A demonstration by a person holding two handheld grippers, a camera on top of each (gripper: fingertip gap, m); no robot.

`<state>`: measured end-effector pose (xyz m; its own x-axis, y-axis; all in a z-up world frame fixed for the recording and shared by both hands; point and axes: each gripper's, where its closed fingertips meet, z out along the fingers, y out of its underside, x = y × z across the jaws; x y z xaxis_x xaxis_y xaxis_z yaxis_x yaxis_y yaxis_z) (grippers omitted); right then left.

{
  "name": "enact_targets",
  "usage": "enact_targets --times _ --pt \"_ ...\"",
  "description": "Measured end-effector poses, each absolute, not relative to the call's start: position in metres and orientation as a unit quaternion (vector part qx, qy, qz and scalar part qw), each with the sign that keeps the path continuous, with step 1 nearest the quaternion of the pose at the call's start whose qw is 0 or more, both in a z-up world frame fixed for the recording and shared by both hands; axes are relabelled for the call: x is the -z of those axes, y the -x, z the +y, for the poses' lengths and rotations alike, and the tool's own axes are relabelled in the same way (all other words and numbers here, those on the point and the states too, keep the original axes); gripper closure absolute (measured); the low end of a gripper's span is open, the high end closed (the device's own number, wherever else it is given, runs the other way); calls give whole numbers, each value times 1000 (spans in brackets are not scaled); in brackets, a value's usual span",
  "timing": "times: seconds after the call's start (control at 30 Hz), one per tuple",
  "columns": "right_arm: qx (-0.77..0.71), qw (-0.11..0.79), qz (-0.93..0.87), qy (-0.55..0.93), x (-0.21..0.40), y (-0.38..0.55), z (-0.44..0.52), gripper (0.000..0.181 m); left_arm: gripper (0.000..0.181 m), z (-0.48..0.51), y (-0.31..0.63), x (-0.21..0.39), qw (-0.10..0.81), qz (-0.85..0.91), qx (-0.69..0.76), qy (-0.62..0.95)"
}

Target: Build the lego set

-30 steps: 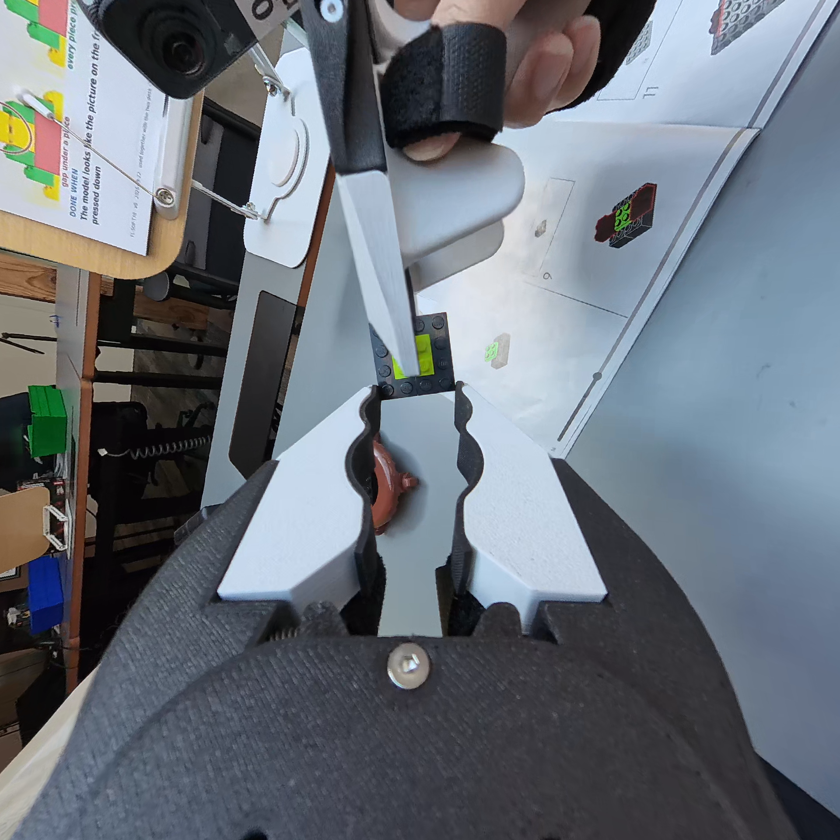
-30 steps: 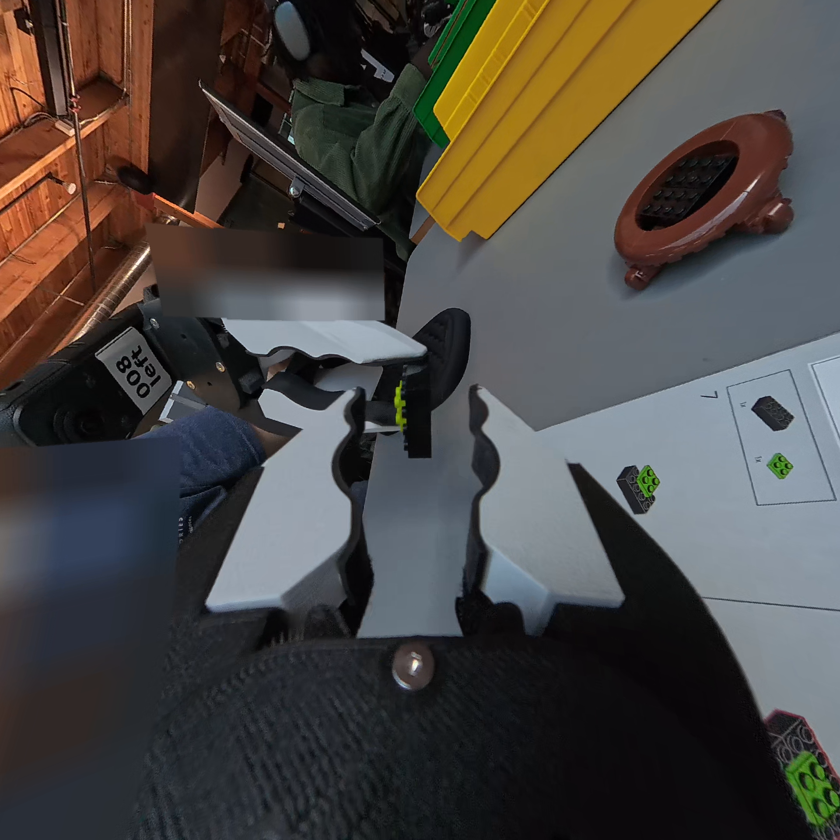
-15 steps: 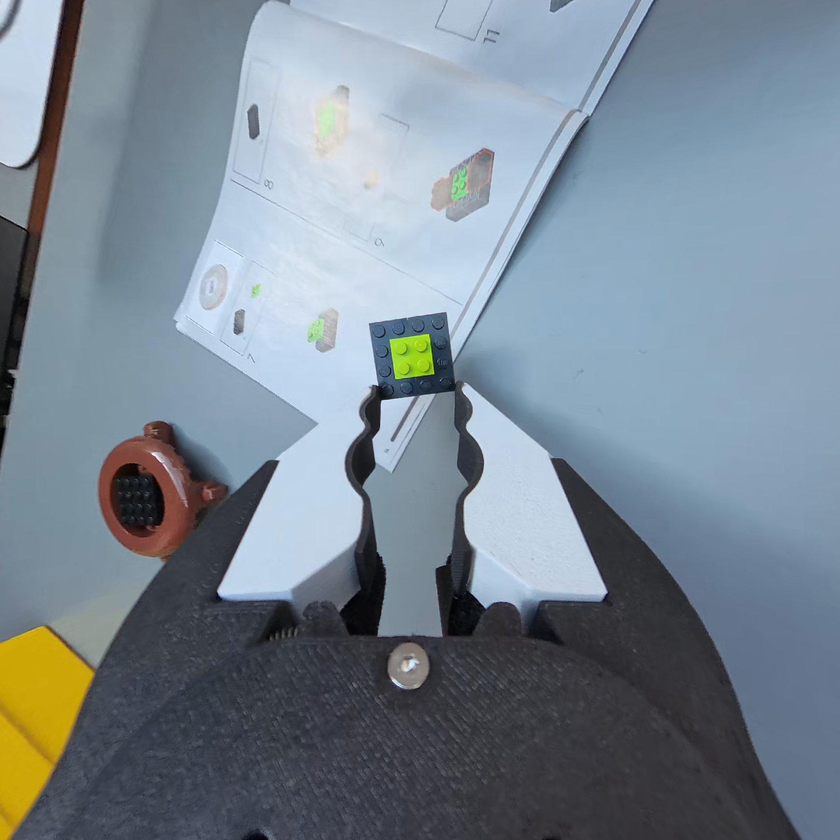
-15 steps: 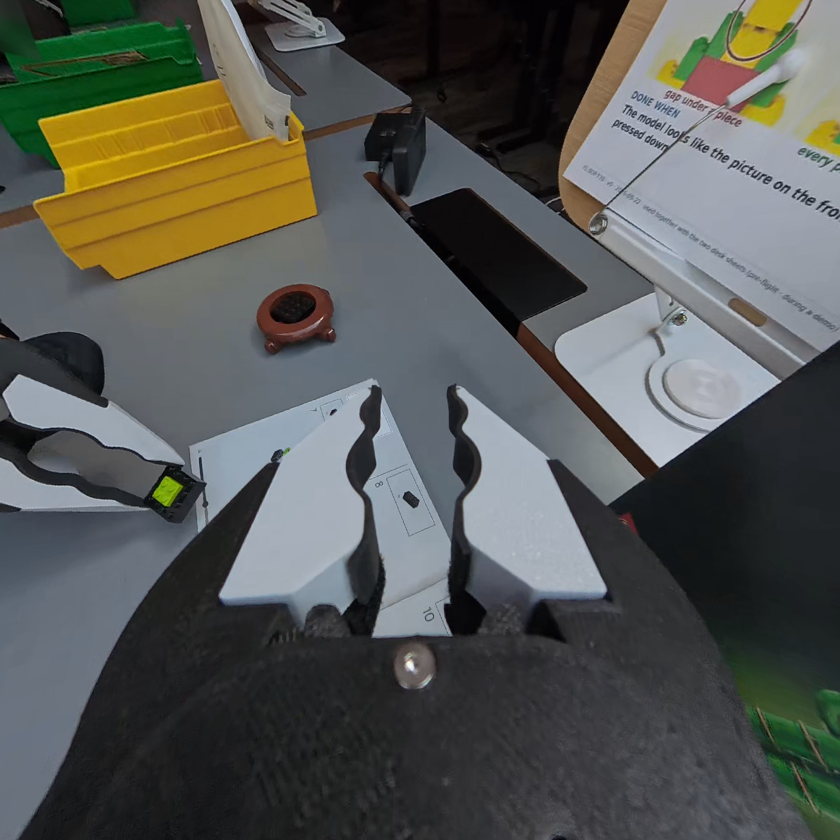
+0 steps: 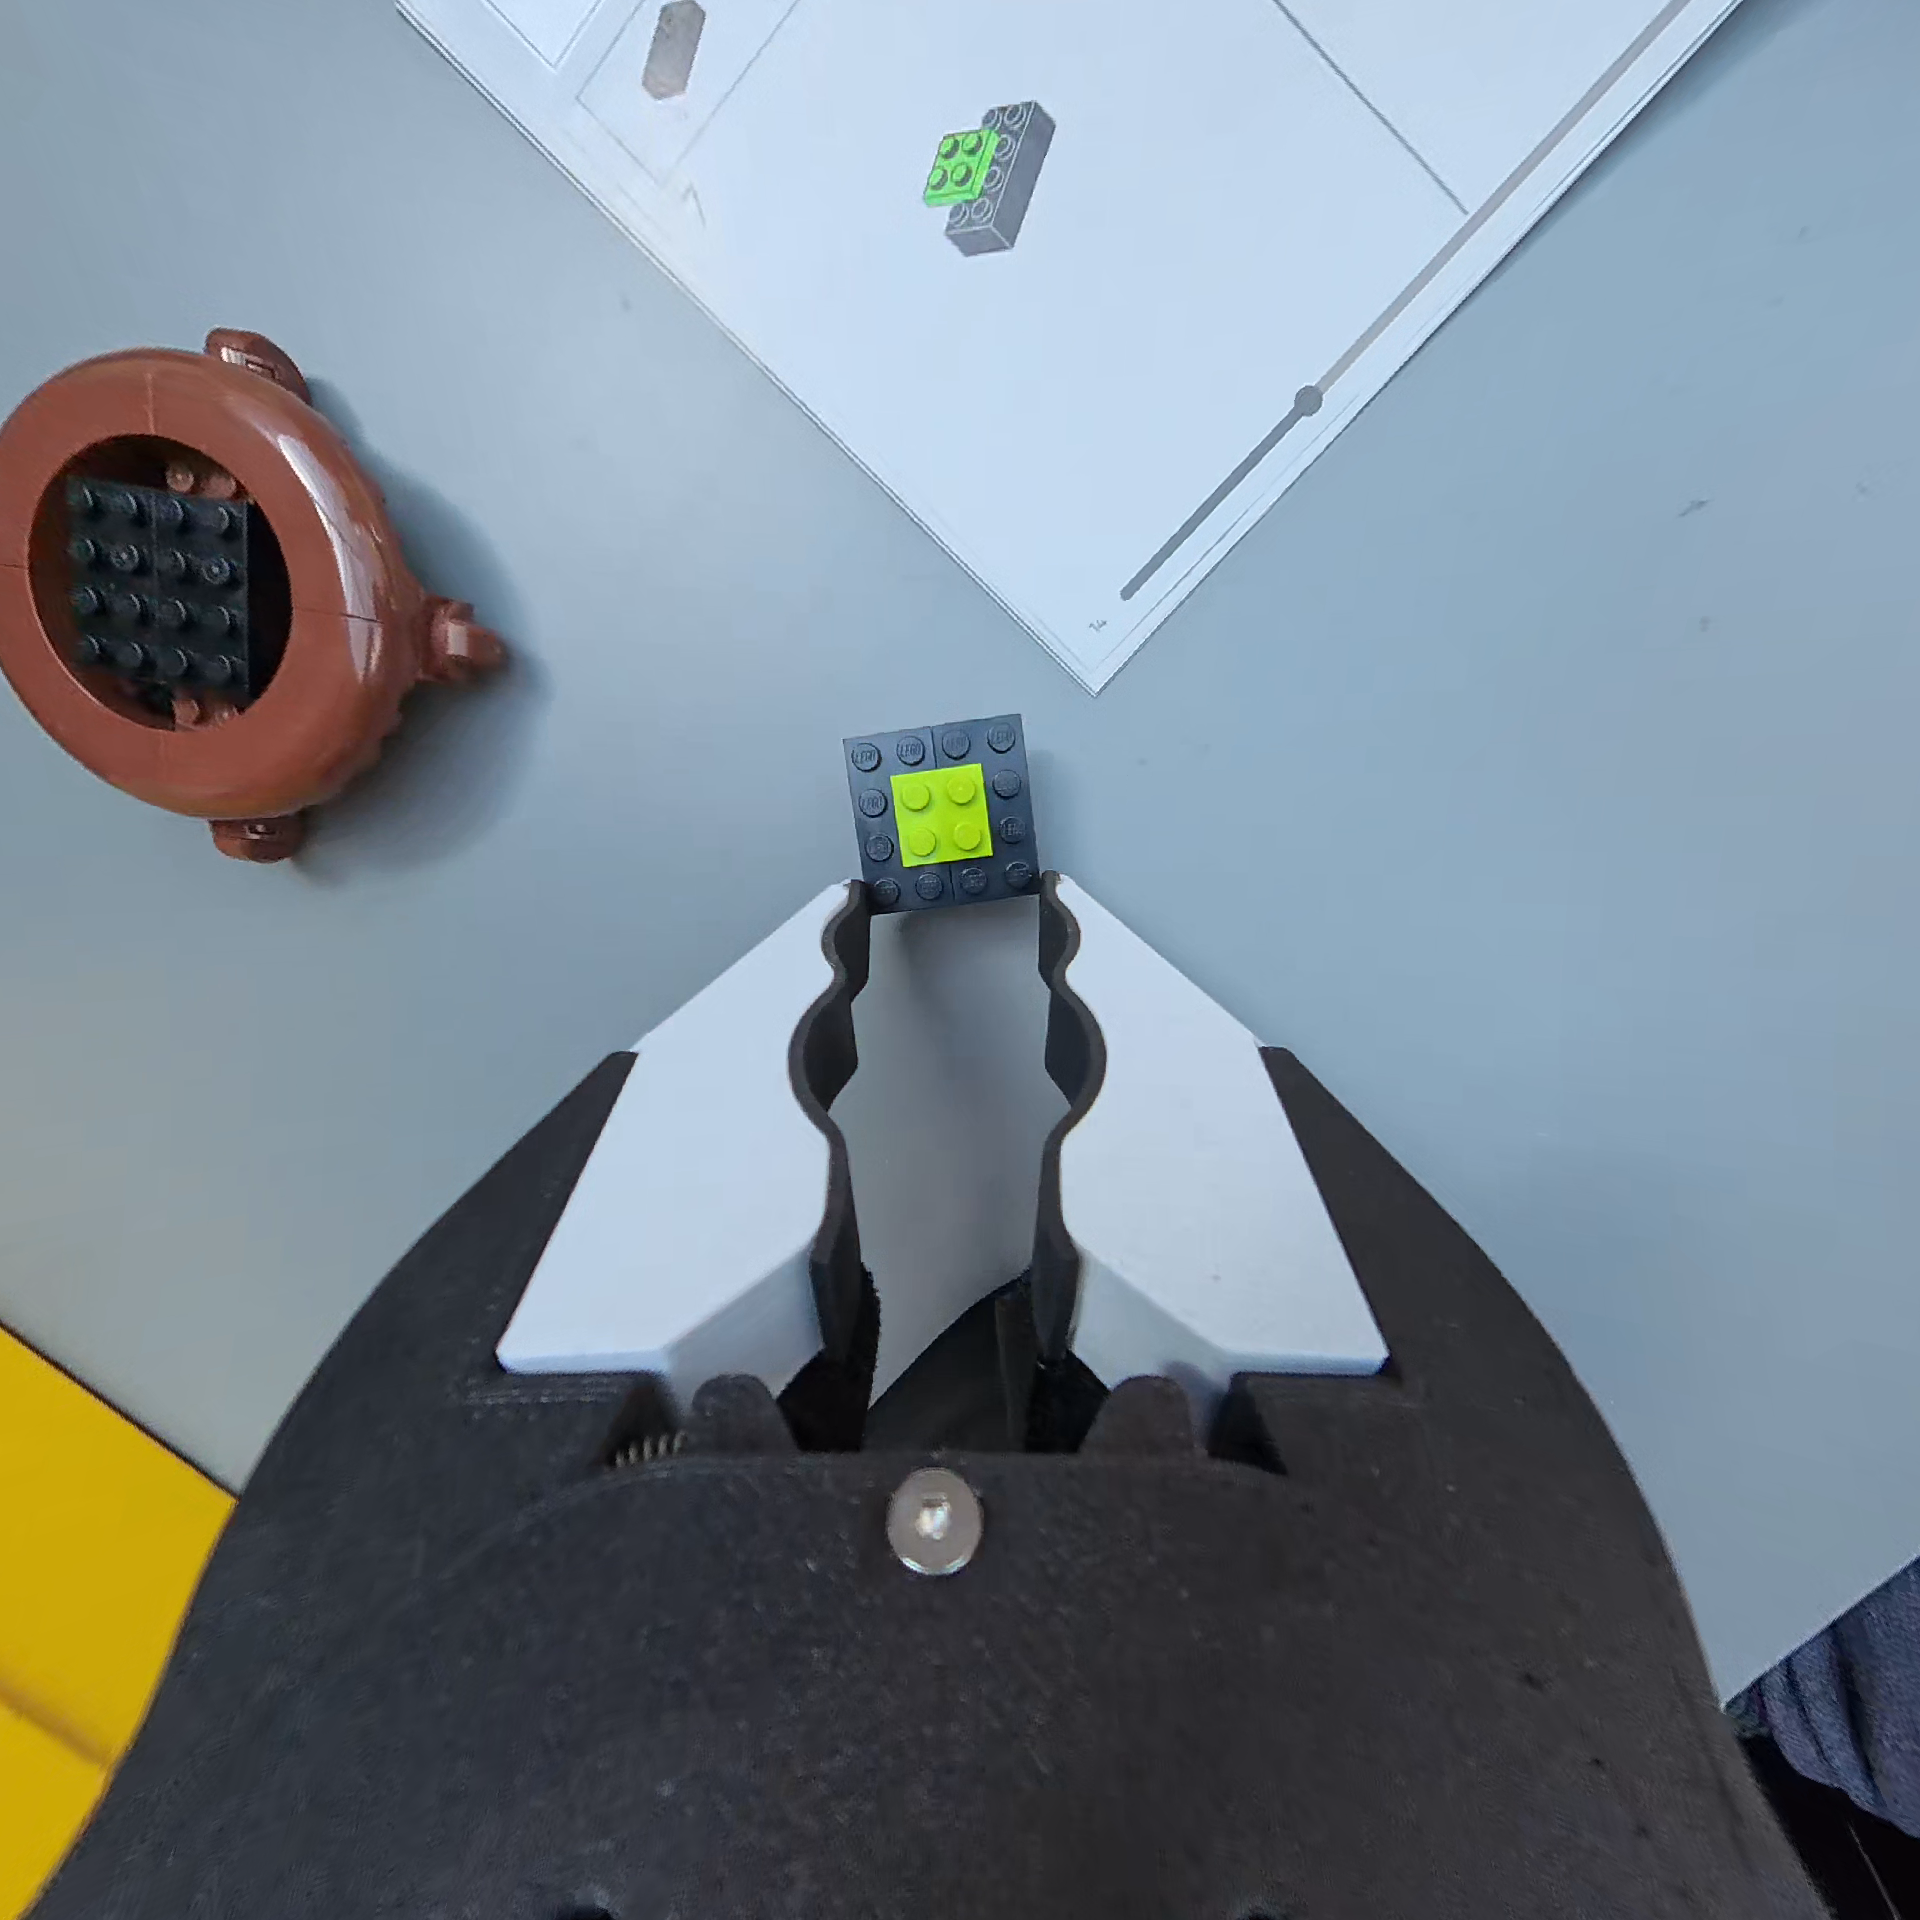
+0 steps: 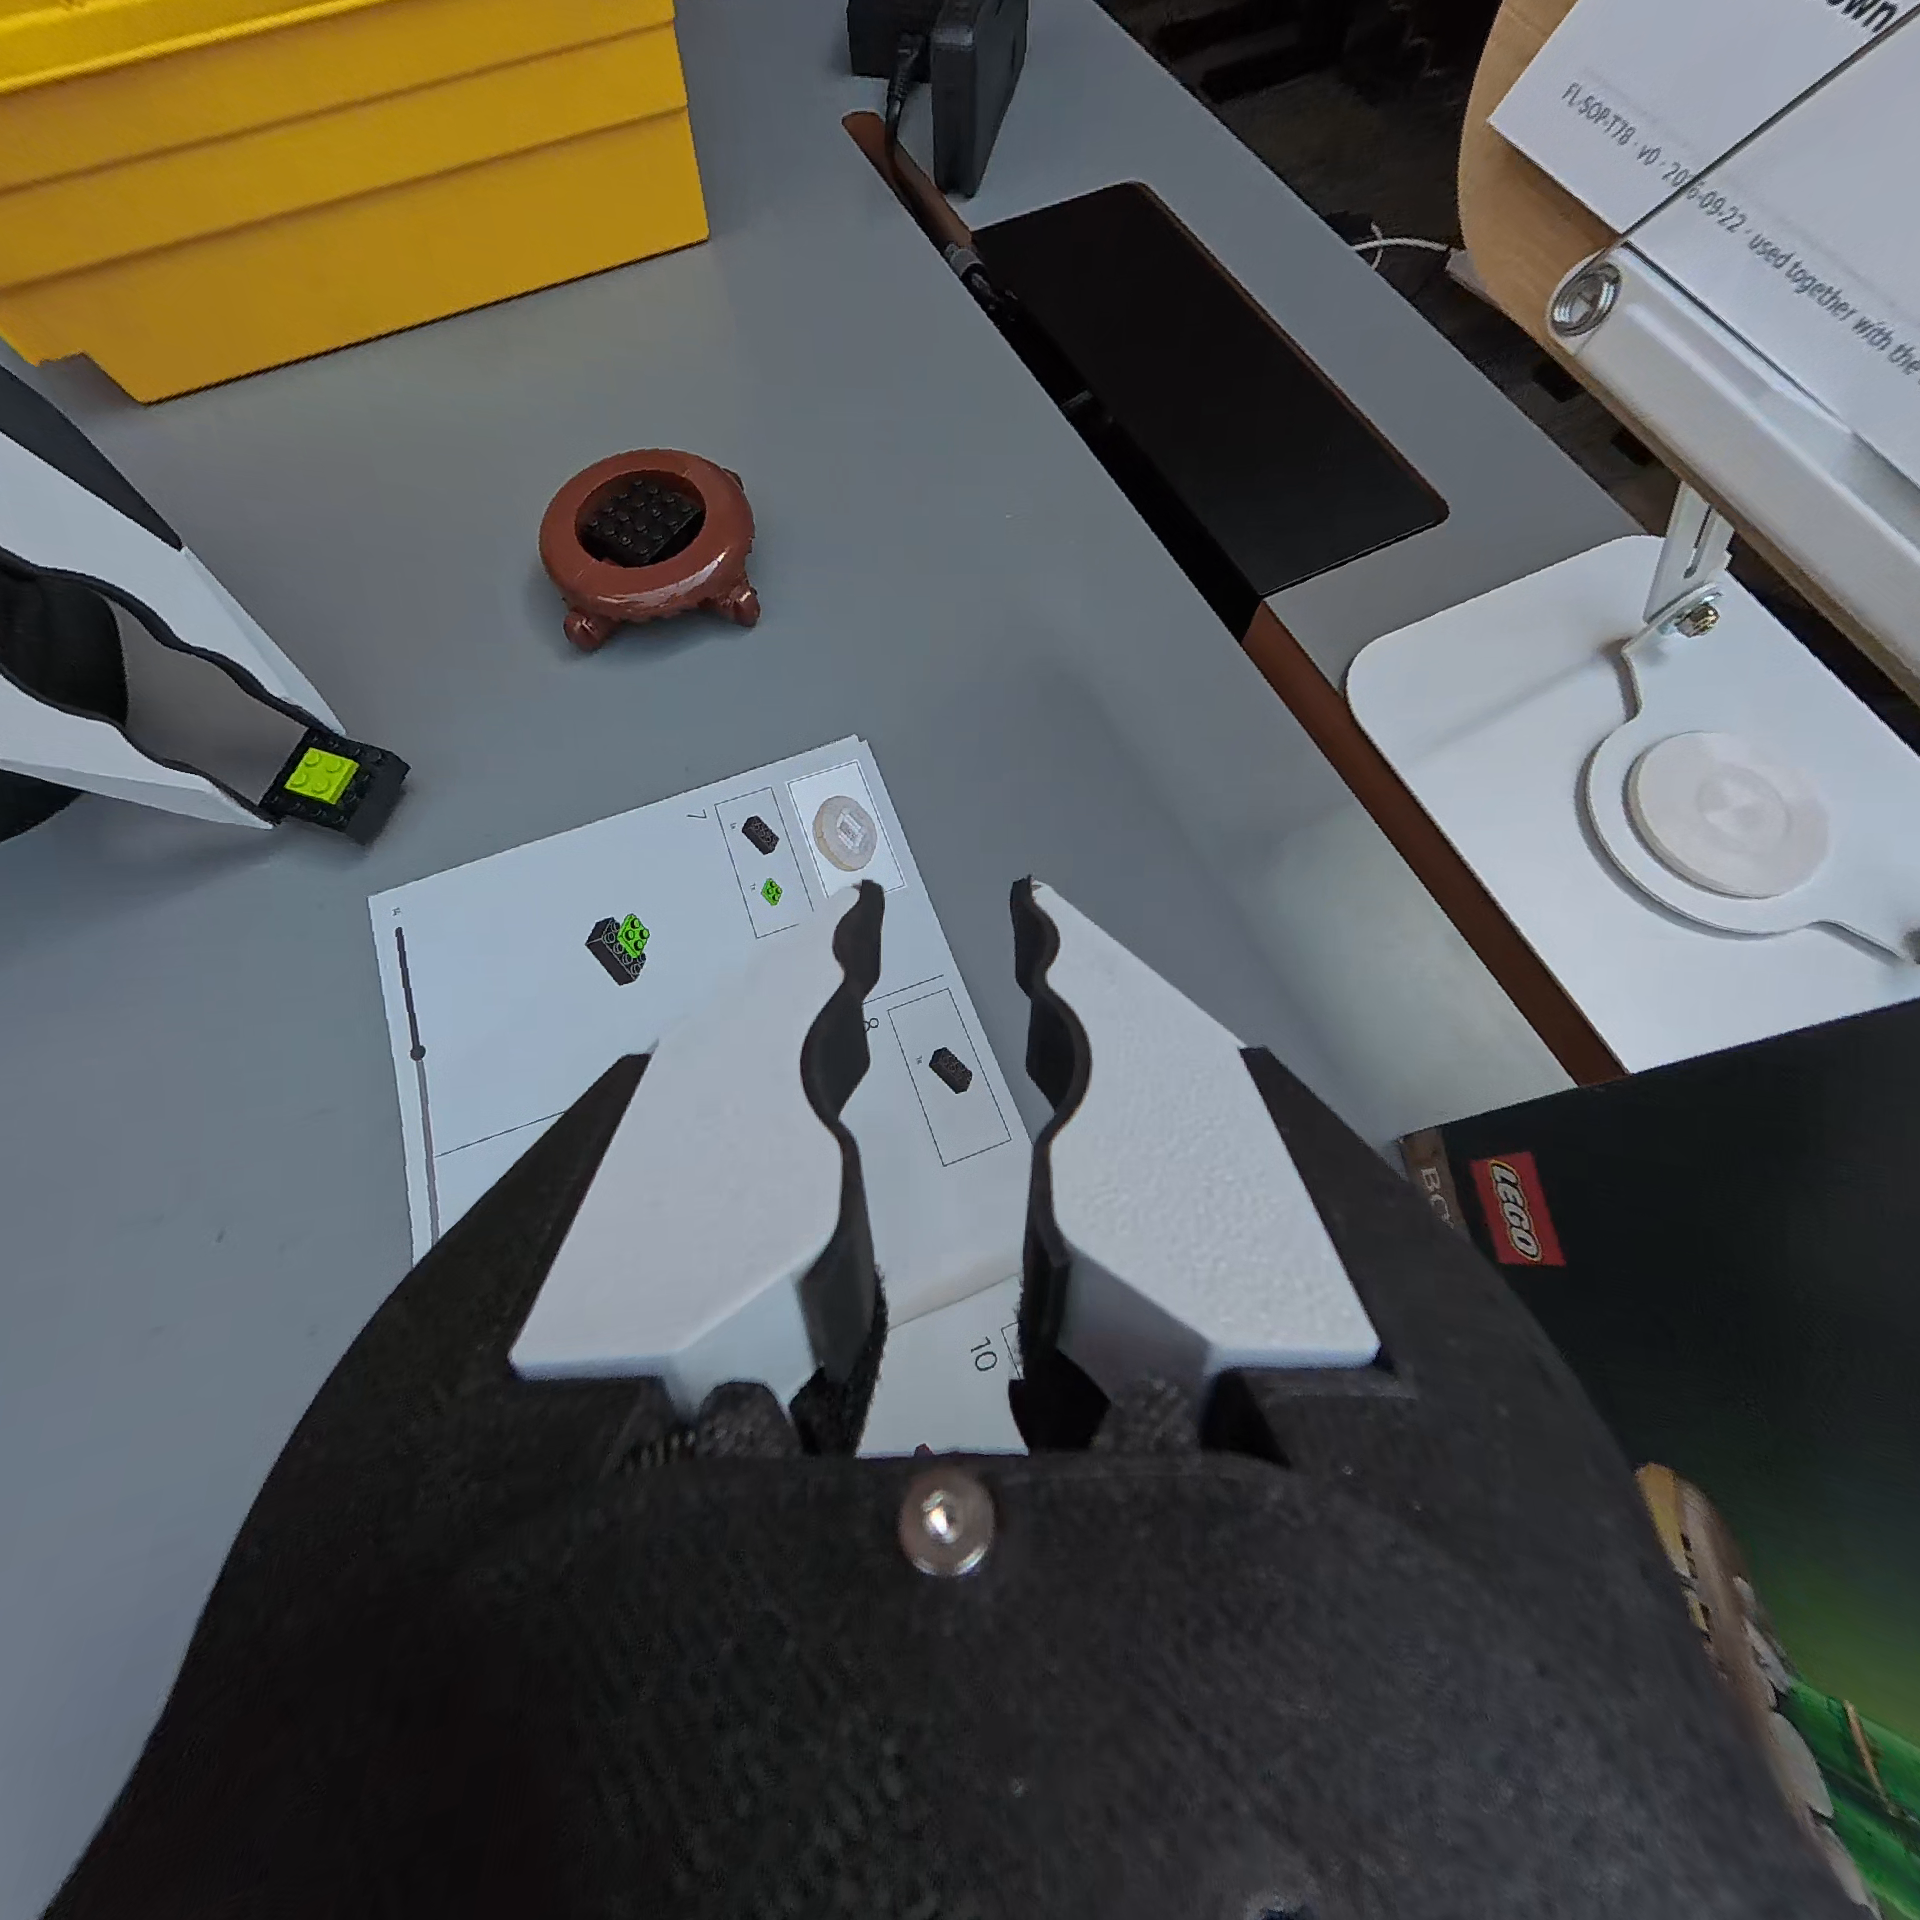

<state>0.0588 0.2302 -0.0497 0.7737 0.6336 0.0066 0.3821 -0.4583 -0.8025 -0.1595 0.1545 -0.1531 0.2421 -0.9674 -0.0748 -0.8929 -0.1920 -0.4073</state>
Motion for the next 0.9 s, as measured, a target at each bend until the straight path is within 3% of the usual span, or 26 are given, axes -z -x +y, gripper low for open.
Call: enact_targets --times 0.03,0.4,0.5,0.6,0.7,0.9 --pt "-150 422 -302 841 50 -59 230 156 150 153 160 154 185 607 105 766" --pt "-155 436 -307 831 50 -55 232 156 150 150 156 155 193 616 112 755" --pt "-146 463 -319 814 40 -50 233 156 134 149 159 146 216 603 134 756" --pt "-157 528 -333 765 8 -34 227 155 136 148 173 136 251 578 152 761" --pt "-198 568 -357 715 -20 -4 209 147 150 139 187 133 278 562 185 757" --pt "-326 368 -506 709 60 104 133 157 175 136 186 157 275 592 185 734"
